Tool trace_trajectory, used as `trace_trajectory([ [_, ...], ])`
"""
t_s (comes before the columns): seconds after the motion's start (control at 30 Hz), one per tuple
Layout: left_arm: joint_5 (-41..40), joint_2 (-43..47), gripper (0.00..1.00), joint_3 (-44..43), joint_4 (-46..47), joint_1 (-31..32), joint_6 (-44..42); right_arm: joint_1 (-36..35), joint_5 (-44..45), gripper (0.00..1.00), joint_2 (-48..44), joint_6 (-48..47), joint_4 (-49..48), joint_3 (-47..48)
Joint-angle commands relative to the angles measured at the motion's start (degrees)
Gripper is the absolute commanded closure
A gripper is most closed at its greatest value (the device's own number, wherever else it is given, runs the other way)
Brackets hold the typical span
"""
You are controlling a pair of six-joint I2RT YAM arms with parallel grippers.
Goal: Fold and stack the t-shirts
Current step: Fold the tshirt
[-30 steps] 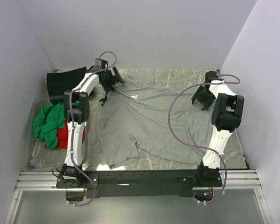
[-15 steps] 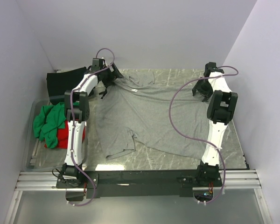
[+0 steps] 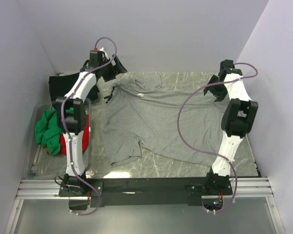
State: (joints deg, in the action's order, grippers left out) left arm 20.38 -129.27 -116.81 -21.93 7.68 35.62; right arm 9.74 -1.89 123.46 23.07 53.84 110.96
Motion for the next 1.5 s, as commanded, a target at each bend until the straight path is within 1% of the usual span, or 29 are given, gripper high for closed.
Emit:
trace_trajectory([
  [0.0, -2.7, 6.0, 0.03, 4.1, -6.4, 1.7, -5.7, 0.0, -1.9, 0.27, -9.3, 0.2, -2.1, -7.6],
  [0.03, -2.9, 6.4, 0.03, 5.5, -7.2, 1.9, -6.2, -0.2, -2.1, 0.27, -10.6, 0.3, -2.7, -12.1],
  [0.13, -4.0, 8.5, 0.04, 11.8, -8.5, 2.8, -6.9, -0.9, -3.2, 0.27, -15.5, 0.6, -5.8, -19.3],
  [0.17, -4.6, 9.1, 0.04, 13.2, -9.0, 3.0, -6.8, -1.1, -3.6, 0.27, -16.5, 0.7, -6.6, -23.3],
  [0.33, -7.7, 12.6, 0.04, 20.7, -11.2, 3.6, -6.6, -2.8, -3.7, 0.27, -21.9, 1.4, -9.3, -33.8],
  [0.47, -8.3, 14.7, 0.04, 27.1, -10.7, 3.7, -6.4, -3.1, -4.6, 0.27, -24.1, 2.9, -11.1, -39.5],
  [0.63, -9.3, 12.3, 0.04, 28.0, -10.9, 3.7, -6.6, -3.2, -5.2, 0.27, -23.9, 3.8, -13.2, -43.2],
  [0.7, -11.0, 10.2, 0.04, 26.3, -12.1, 3.6, -6.5, -3.2, -5.2, 0.27, -22.4, 3.9, -13.9, -43.2],
  [0.9, -11.8, 3.9, 0.04, 21.0, -13.0, 3.5, -6.1, -3.1, -4.4, 0.27, -17.1, 4.3, -13.7, -40.6],
  [1.1, -12.9, -1.5, 0.04, 15.4, -14.6, 3.6, -5.5, -3.1, -3.0, 0.27, -11.3, 4.7, -11.8, -35.7],
  [1.23, -12.0, -5.0, 0.03, 11.3, -14.3, 3.4, -5.5, -2.9, -1.1, 0.27, -7.4, 4.7, -9.6, -30.1],
  [1.3, -11.7, -7.1, 0.03, 8.7, -12.3, 3.4, -5.6, -2.6, 0.2, 0.27, -4.6, 4.6, -8.0, -27.6],
  [1.33, -11.4, -7.9, 0.03, 7.8, -11.9, 3.4, -5.5, -2.4, 0.7, 0.27, -3.7, 4.7, -7.4, -24.8],
  [1.4, -11.8, -10.7, 0.04, 3.2, -12.1, 3.3, -5.5, -2.0, 1.8, 0.27, -0.8, 4.6, -5.2, -21.6],
  [1.43, -11.7, -11.8, 0.04, 1.3, -12.3, 3.2, -5.6, -1.9, 1.8, 0.27, 0.2, 4.6, -4.5, -18.4],
  [1.47, -11.1, -13.8, 0.04, -2.2, -12.5, 3.2, -5.7, -1.6, 1.8, 0.27, 2.1, 4.6, -3.1, -16.7],
])
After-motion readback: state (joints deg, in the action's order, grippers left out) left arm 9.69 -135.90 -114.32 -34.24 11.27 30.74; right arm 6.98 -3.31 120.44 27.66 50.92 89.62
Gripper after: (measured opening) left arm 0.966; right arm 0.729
